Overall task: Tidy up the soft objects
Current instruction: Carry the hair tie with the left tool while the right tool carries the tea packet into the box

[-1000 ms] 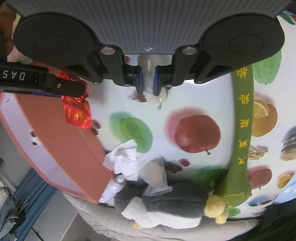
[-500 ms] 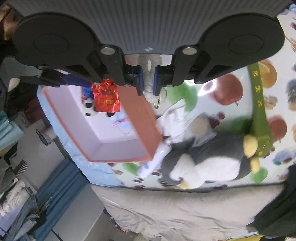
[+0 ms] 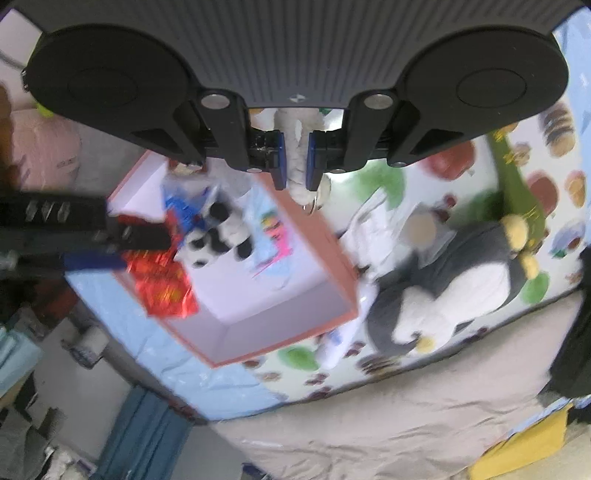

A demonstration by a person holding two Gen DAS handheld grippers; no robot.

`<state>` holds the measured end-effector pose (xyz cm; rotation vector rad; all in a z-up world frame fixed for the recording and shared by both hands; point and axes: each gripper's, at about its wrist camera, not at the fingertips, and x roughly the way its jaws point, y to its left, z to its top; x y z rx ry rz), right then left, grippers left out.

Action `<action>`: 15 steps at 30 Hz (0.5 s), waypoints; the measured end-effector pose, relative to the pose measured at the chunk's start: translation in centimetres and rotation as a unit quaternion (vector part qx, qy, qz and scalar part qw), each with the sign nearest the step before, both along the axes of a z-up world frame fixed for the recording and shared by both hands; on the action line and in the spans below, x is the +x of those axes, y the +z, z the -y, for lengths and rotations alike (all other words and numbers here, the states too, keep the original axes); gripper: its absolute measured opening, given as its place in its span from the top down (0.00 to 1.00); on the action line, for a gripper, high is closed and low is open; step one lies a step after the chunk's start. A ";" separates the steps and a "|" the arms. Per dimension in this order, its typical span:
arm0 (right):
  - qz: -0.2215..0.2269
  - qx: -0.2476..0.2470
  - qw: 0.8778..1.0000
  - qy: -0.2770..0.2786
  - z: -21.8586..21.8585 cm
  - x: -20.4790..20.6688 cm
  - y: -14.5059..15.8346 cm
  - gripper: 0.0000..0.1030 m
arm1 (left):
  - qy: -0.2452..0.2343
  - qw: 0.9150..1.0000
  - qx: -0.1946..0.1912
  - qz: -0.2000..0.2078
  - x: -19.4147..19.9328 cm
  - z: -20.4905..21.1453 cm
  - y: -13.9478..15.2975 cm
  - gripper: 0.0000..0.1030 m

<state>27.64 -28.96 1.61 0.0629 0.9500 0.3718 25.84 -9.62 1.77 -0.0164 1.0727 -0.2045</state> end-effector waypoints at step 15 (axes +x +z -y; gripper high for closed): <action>-0.001 0.019 0.999 -0.041 4.6 1.8 -0.2 0.41 | -0.020 0.999 0.014 0.022 5.7 4.9 1.5 0.87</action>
